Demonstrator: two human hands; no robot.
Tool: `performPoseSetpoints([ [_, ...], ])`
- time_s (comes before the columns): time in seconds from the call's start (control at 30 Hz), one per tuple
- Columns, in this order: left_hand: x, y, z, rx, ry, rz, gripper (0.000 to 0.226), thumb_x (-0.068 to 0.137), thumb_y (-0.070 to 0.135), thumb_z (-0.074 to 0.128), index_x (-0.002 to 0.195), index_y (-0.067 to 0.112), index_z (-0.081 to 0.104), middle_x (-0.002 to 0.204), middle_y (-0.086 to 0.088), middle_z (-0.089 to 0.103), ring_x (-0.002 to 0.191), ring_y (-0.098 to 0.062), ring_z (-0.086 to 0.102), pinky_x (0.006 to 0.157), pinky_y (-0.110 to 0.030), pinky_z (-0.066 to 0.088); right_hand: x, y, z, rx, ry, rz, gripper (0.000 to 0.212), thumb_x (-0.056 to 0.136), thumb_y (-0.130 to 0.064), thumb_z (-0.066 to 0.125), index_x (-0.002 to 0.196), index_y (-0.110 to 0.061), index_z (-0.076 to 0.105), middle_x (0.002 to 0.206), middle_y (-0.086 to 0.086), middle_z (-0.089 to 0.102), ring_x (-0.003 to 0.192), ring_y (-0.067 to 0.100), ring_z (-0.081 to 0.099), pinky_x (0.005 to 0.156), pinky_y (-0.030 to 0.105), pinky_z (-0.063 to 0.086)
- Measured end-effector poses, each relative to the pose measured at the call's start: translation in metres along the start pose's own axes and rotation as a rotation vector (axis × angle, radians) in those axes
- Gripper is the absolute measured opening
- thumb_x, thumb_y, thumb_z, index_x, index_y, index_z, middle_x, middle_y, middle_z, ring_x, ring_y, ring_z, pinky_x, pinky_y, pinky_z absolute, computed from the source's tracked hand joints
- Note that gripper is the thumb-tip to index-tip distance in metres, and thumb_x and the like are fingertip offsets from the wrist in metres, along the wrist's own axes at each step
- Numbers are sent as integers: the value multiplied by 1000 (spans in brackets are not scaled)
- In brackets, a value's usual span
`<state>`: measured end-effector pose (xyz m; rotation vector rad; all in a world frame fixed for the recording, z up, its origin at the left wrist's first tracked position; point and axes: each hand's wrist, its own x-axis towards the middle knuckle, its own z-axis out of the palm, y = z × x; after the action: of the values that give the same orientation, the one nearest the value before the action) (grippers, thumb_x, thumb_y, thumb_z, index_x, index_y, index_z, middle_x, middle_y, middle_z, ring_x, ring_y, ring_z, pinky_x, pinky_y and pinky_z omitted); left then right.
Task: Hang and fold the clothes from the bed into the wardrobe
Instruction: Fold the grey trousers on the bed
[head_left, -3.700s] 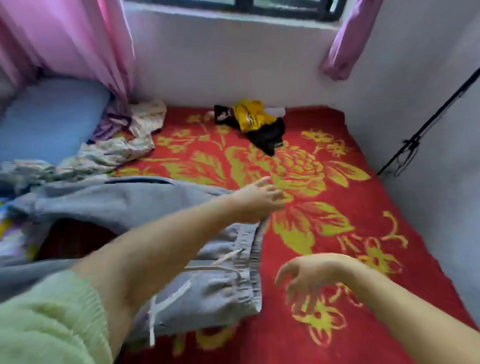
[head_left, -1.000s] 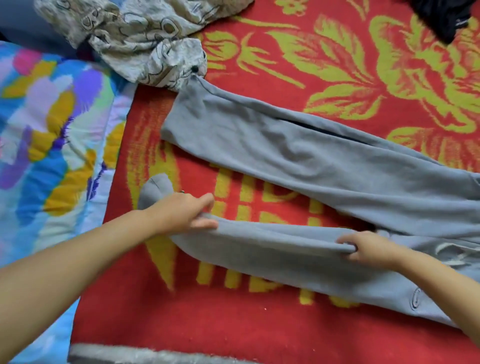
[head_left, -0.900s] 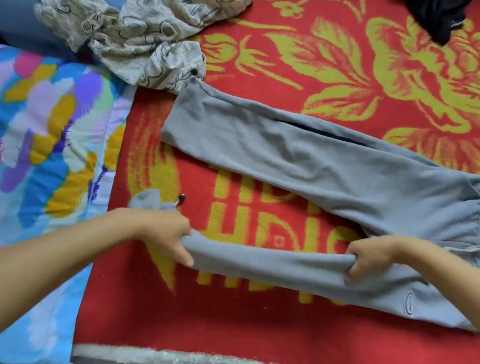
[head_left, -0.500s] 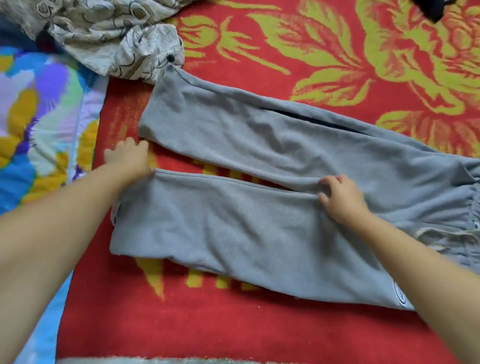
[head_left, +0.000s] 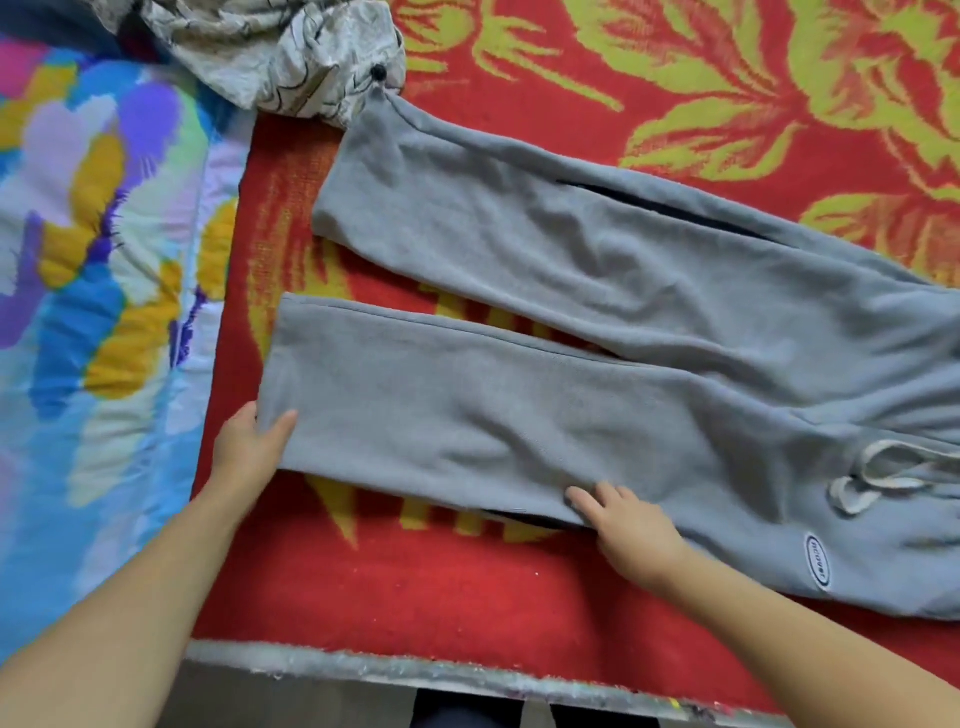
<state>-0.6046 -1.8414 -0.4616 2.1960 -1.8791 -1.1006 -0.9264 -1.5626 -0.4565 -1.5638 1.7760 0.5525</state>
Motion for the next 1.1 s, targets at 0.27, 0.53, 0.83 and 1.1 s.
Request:
performPoseSetpoints([
  [0.27, 42, 23, -45, 534, -78, 104, 67, 83, 26, 72, 136, 1, 41, 122, -33, 53, 114, -48, 50, 93, -55, 43, -11, 15, -61, 166, -240, -281, 60, 92, -52, 49, 145, -30, 32, 128, 2, 50, 113, 24, 52, 90, 35, 43],
  [0.53, 78, 272, 82, 628, -96, 930, 55, 90, 8, 49, 144, 6, 37, 144, -16, 40, 131, -31, 38, 103, -45, 35, 63, 176, -180, 300, 636, 317, 34, 94, -9, 49, 127, -9, 57, 126, 12, 55, 112, 34, 54, 80, 44, 49],
  [0.83, 162, 346, 127, 1160, 194, 799, 38, 90, -2, 38, 127, 5, 46, 132, -18, 46, 125, -33, 44, 116, -51, 12, 141, 274, -203, 86, 297, 542, 48, 87, -12, 58, 129, -5, 36, 135, 16, 37, 125, 36, 41, 106, 57, 29],
  [1.1, 123, 315, 29, 1501, -16, 954, 15, 88, 14, 50, 97, 24, 56, 103, 2, 64, 97, -22, 60, 63, -26, 37, 66, 271, -199, -62, 329, 337, 15, 85, -22, 57, 87, -18, 43, 93, 11, 61, 86, 32, 58, 60, 32, 37],
])
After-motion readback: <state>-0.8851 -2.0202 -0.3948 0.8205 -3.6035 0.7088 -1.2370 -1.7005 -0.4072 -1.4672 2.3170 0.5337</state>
